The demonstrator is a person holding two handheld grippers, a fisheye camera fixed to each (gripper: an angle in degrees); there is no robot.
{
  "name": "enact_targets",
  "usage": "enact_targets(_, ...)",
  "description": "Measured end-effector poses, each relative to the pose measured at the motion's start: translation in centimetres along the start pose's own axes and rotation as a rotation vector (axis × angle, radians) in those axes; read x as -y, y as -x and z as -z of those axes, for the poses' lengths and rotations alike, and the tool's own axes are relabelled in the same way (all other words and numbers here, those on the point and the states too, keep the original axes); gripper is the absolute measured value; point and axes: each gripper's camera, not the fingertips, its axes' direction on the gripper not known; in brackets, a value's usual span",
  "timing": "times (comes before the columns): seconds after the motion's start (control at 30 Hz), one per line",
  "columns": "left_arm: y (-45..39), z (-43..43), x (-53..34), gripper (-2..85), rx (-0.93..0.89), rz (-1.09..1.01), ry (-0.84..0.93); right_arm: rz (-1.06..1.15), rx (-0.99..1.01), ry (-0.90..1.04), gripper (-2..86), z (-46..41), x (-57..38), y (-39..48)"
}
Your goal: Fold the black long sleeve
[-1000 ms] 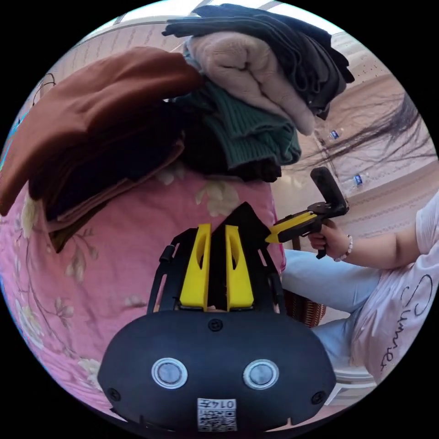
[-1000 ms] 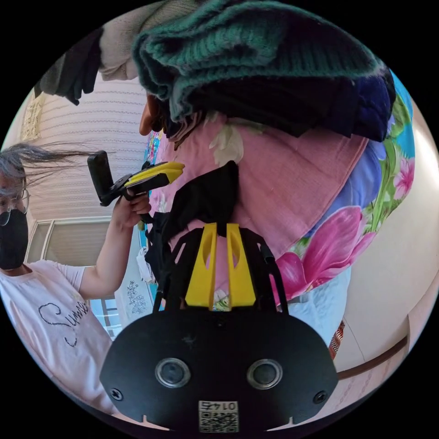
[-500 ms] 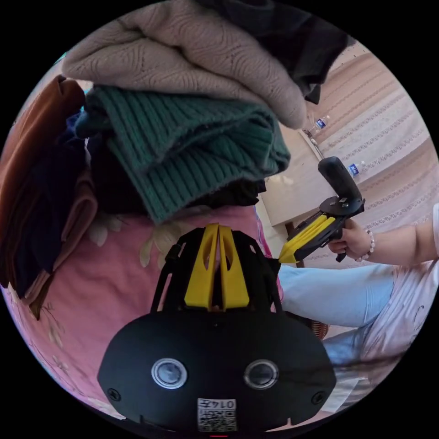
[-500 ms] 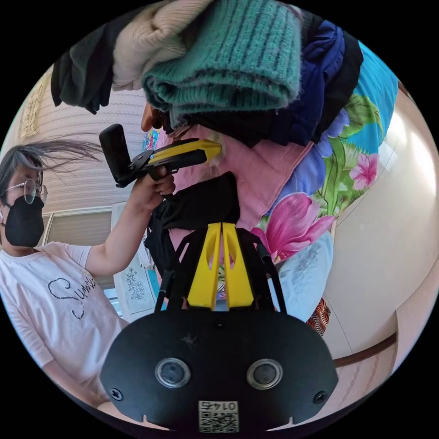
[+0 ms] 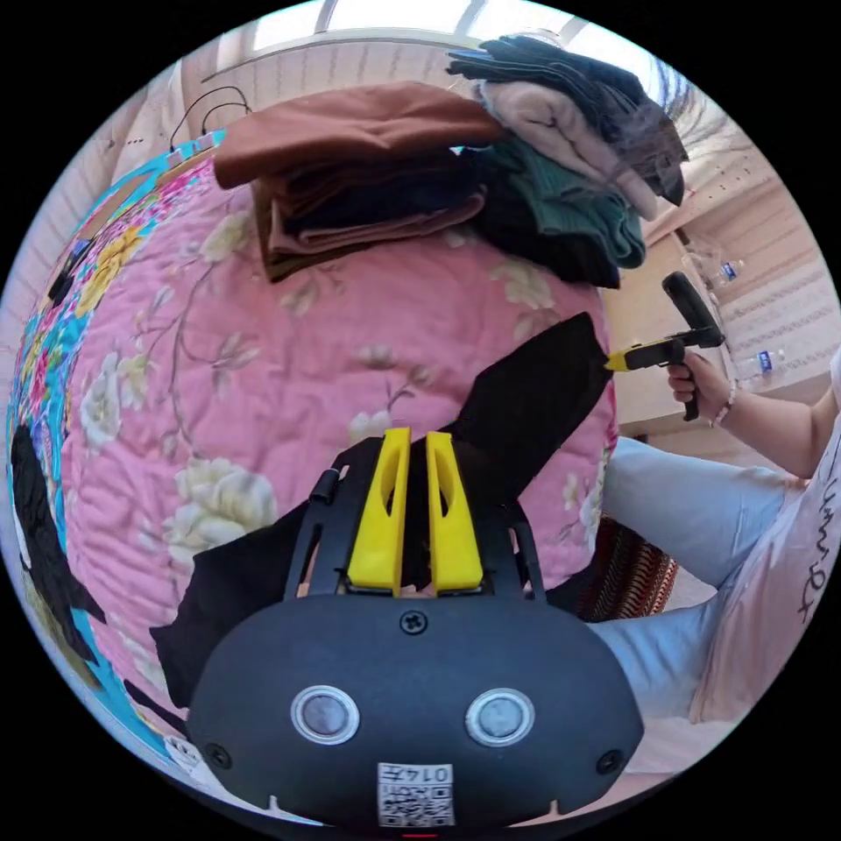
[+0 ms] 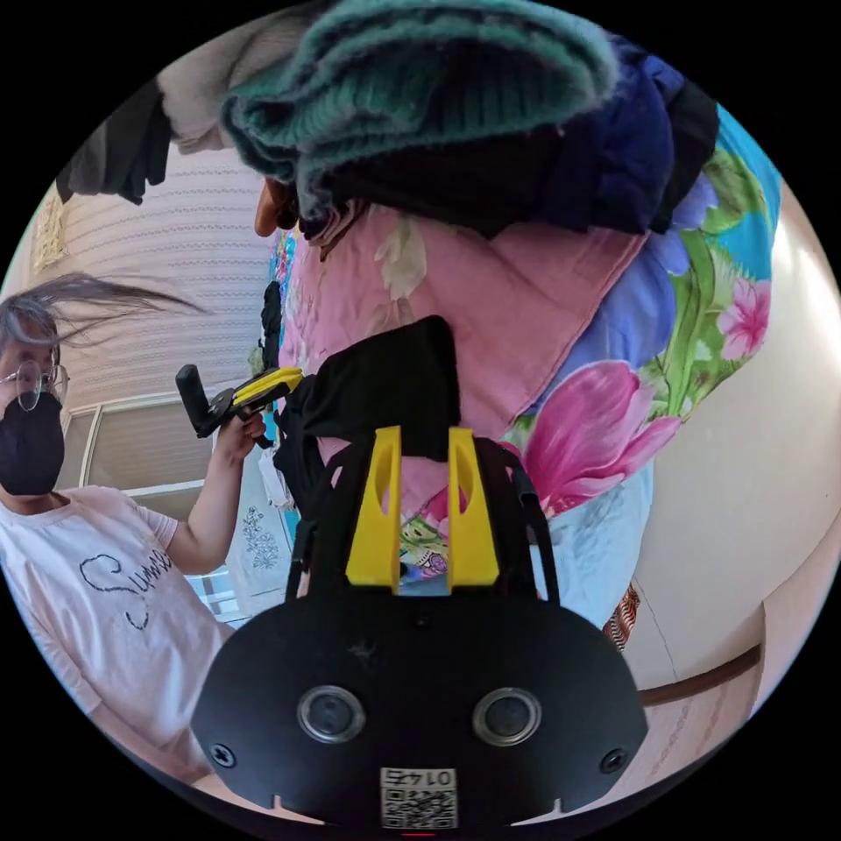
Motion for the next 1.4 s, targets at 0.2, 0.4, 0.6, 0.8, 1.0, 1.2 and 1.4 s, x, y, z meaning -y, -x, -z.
enact_targets(0.2,0.4,0.5,-0.3,6.1,-0.015,-0.027,0.089,-0.054,-0.060,-0.025,0.9,0.1,-0.6,0.1)
enact_targets(0.4,-0.8,1.6,-1.2,2.2,-0.030,-0.034,0.110,-0.068,-0.132,0.064,3.0,-2.5,0.7,0.9)
enact_targets(0.6,-2.3,5.4,-2.4,-0.9,-0.011,-0.025,0.065,-0.027,-0.145,-0.177,6.4,-2.9,2.9,3.1)
enact_targets(0.8,-3.2,10.2,-4.4,-0.9,-0.007,0.022,-0.020,0.001,-0.123,-0.198,1.0,-6.2,4.7,4.5)
enact_targets(1.0,-3.9,12.6,-5.8,-0.1,0.012,0.054,-0.010,-0.049,-0.140,-0.220,0.4,-9.0,6.2,4.4)
enact_targets(1.2,-3.4,19.6,-10.7,6.9,-0.048,0.254,-0.149,-0.110,-0.132,-0.288,1.4,-10.5,6.3,5.6)
enact_targets(1.4,-6.3,31.0,-23.7,5.3,0.096,0.480,-0.373,-0.023,-0.215,-0.151,2.1,-14.8,4.3,10.5)
